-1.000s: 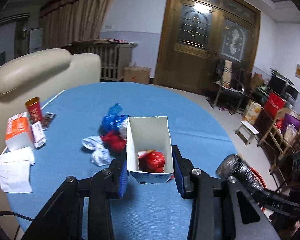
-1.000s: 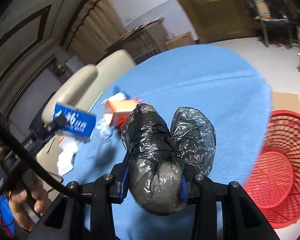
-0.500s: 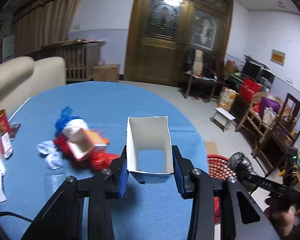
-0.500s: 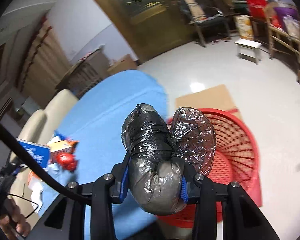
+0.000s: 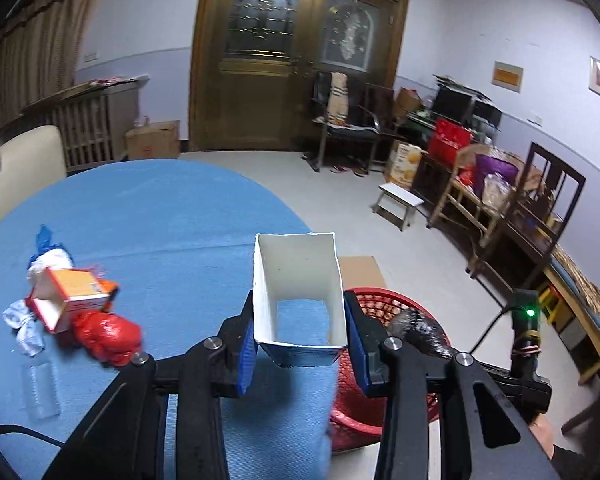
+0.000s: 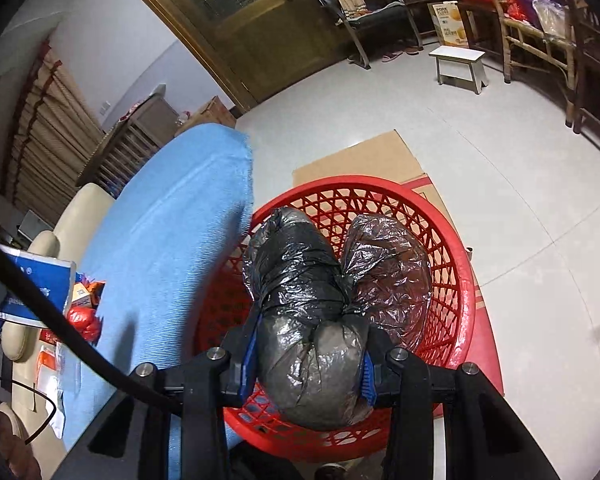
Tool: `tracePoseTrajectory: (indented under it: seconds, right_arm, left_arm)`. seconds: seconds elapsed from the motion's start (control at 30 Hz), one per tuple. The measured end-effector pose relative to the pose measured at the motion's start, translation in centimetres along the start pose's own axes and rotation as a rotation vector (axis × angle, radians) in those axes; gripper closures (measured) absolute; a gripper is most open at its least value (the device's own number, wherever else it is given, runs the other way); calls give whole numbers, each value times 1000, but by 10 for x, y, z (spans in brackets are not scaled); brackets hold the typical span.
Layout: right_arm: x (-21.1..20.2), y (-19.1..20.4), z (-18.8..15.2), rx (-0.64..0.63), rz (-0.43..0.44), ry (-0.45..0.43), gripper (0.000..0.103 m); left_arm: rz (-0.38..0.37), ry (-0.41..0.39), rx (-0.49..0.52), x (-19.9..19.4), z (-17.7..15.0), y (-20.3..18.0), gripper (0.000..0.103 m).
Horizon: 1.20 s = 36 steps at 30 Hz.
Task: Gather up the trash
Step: 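Carry the black bag over the red wastebasket and open the right tool, then open the left tool to drop the medicine box into the wastebasket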
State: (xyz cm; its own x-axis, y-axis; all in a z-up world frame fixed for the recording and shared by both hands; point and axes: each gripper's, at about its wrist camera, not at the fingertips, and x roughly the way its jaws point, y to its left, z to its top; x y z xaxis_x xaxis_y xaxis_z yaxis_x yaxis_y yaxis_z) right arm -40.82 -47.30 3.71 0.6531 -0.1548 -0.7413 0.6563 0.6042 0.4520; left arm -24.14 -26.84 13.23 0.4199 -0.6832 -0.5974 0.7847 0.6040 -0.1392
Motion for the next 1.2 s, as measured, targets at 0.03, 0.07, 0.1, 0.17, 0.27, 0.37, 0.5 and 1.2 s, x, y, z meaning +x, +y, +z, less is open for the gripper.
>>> tracePoseTrajectory:
  seconds: [0.03,0.07,0.1,0.17,0.27,0.37,0.5,1.2]
  right_arm:
    - [1,-1,-2,-2,-2,6,58]
    - [3,-1,-2,-6,-4,13,58]
    - [4,-1,-2,-11,-7,21,53]
    - [4,-1,-2,-19,-12,20,38]
    - [-1,-1,0,-28,-9,-2,38]
    - [-8,-5,4,-17,-13,-25,38]
    - [-21,-15,11,26,-16,-64,38]
    - [-56,-31,21,91,-38,-144,37]
  left_arm:
    - [-7,6,7,2,0,-4,62]
    - [-14,10,14,4,0,-9,62]
    - [-20,15,22,7,0,-13,62]
    - [-33,29,32,13,-2,-20,62]
    - [-46,45,47,21,-3,-28,62]
    - [-58,61,57,26,-4,-35,62]
    - [-74,74,76,35,-4,-46,62]
    - [-24,93,54,56,6,-47,25]
